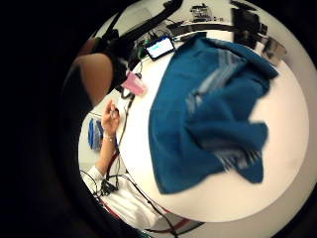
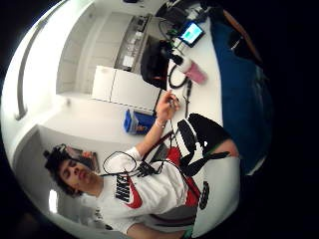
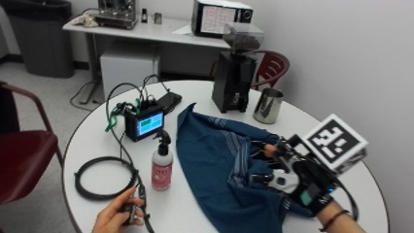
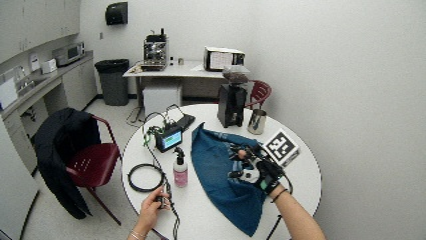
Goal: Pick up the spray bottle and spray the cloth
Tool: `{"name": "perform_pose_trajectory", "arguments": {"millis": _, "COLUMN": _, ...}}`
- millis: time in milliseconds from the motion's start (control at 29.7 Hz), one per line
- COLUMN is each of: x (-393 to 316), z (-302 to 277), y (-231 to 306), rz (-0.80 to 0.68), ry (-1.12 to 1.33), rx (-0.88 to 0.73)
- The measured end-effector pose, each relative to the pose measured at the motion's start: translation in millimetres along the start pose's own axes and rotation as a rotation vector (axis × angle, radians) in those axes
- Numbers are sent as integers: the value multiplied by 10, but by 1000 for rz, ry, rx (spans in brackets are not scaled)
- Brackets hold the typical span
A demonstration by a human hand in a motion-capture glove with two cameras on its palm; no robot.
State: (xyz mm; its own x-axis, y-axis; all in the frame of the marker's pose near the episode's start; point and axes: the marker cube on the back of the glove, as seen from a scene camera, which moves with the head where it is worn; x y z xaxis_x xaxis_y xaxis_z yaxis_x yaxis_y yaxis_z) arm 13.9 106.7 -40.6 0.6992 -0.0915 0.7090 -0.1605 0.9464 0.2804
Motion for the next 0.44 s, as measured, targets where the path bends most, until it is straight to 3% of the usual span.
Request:
{"name": "perform_pose_trajectory", "arguments": {"millis": 168, "x": 610, "z": -482, "y": 504, "rz": 101, "ry": 370, "rx": 79}}
{"name": "perform_pose_trajectory", "arguments": {"millis": 438, "x": 953, "z": -160, "y": 899, "rz": 248, "ry": 619, "rx": -75}}
